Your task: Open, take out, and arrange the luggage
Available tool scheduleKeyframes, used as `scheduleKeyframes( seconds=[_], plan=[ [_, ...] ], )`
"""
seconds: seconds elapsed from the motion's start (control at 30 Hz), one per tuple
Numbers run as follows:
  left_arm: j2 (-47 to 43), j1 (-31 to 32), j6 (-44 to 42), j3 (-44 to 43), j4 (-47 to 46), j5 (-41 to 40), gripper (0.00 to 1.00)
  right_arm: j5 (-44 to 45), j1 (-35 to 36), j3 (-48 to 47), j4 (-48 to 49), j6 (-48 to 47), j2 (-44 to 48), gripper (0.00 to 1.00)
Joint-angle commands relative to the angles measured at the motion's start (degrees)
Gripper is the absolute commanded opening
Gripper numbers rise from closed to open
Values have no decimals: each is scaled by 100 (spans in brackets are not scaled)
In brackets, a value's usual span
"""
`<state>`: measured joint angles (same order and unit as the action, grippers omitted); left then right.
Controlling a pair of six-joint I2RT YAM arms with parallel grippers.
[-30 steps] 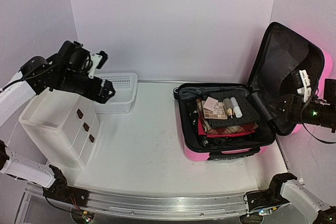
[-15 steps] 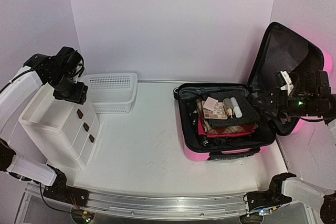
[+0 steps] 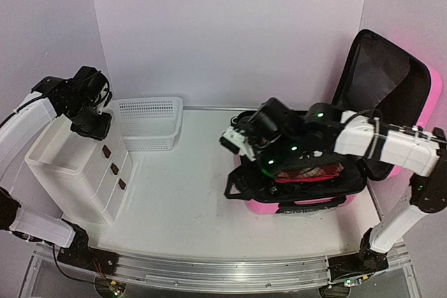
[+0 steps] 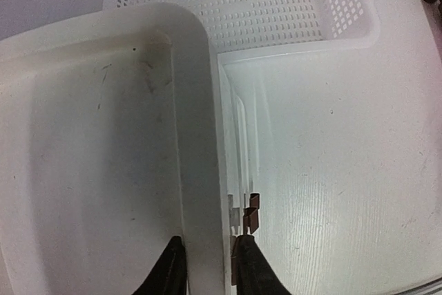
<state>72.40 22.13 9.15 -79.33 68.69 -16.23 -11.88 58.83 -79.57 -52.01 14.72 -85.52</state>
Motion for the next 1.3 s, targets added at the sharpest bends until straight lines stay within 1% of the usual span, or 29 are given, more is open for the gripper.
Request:
scheduleKeyframes(
  seconds=[0.0, 0.07, 0.2, 0.3, 0.43, 0.53, 0.6, 0.7, 0.77, 0.87, 0.93, 1.0, 1.1, 1.27],
  plan=[
    [85, -6, -184, 199, 375, 1122, 21, 417, 525, -739, 1574, -649, -1072, 98],
    [61, -7, -235, 202, 382, 1385, 17, 290, 651, -1089, 2091, -814, -1724, 98],
    [-13, -3, -259, 271, 377, 2022, 14, 293, 805, -1826, 2952, -858, -2957, 98],
    [-66, -7, -188, 327, 368, 2486, 11, 413, 925, -2040, 3808, -901, -3687, 98],
    [-108, -5, 21, 352, 299, 2809, 10, 649, 980, -2051, 5078, -846, -4479, 98],
    [-172, -7, 155, 398, 122, 3206, 9, 761, 1000, -2151, 5907, -770, -4947, 94],
    [-197, -7, 221, 388, 45, 3284, 9, 861, 1044, -2372, 6152, -786, -5262, 89],
    [-202, -1, 293, 350, -36, 3354, 9, 933, 1087, -2695, 6424, -698, -5676, 85],
    [-201, -2, 320, 341, -102, 3491, 9, 936, 1087, -2904, 6523, -599, -5902, 78],
    [-198, 1, 344, 343, -156, 3570, 9, 1002, 1087, -3327, 6520, -578, -6233, 72],
    [-200, -7, 342, 367, -175, 3512, 9, 1025, 1087, -3547, 6527, -587, -6413, 70],
    [-202, -3, 334, 399, -178, 3450, 9, 964, 1088, -3721, 6545, -557, -6535, 65],
    [-217, -7, 341, 450, -196, 3449, 9, 913, 1092, -3934, 6537, -482, -6642, 53],
    [-242, -5, 342, 507, -242, 3403, 9, 891, 1087, -3828, 6545, -466, -6508, 24]
  ],
)
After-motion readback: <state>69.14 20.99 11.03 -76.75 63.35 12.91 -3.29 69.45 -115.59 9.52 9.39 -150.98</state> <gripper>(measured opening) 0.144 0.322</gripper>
